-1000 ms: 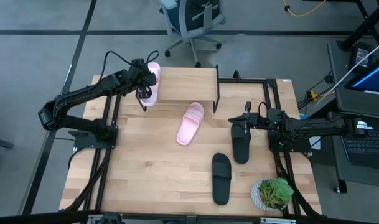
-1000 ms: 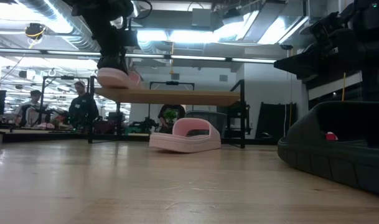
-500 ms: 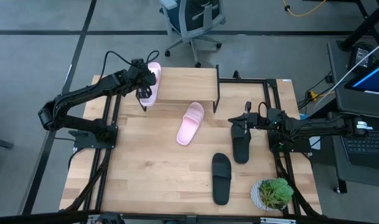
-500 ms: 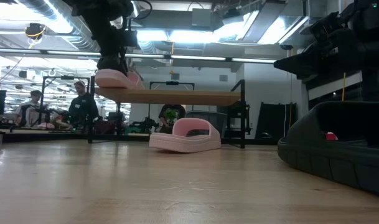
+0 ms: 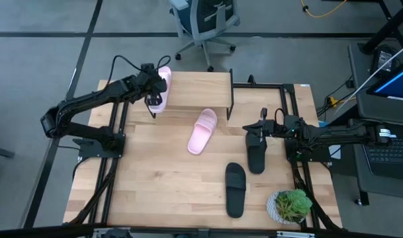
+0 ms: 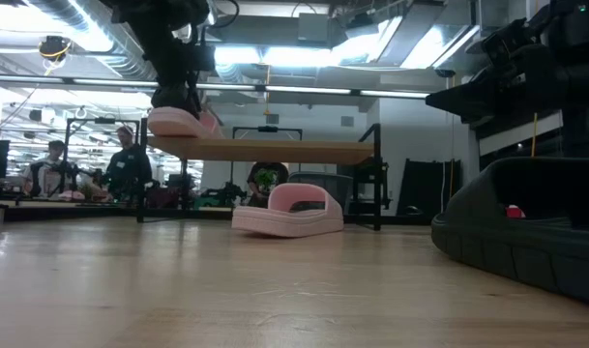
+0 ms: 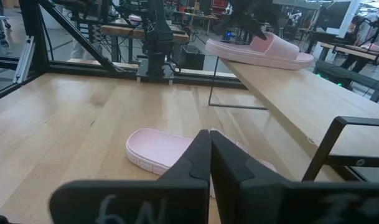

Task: Pick and place slides into the shelf
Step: Put the pink slipper on the shelf

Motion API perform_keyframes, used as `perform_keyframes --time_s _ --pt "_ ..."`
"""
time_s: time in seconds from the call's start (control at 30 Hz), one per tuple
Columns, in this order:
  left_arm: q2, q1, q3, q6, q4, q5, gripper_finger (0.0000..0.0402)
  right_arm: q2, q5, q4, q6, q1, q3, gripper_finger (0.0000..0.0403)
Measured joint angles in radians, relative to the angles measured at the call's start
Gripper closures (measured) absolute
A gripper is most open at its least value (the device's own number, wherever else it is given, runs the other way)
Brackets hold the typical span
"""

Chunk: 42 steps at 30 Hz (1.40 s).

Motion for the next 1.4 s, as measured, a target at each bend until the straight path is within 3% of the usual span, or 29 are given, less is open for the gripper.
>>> perform_keyframes --time_s 0.3,0.8,1.13,1.4 --pt "0.000 -0.057 0.000 0.017 -0.002 -0.122 0.0256 0.000 0.000 0.000 0.000 0.000 0.000 0.0396" --pt "-0.066 -0.165 0.000 -0.022 -0.007 -0.143 0.0256 0.000 -0.001 0.000 -0.001 0.000 0.000 0.0396" --pt "-0.232 -0.266 0.000 -0.172 -0.023 -0.012 0.0263 0.000 -0.001 0.000 0.000 0.000 0.000 0.0396" --pt "-0.279 -0.399 0.001 -0.393 -0.056 0.073 0.0307 0.000 -0.004 0.043 0.005 0.001 0.000 0.0396"
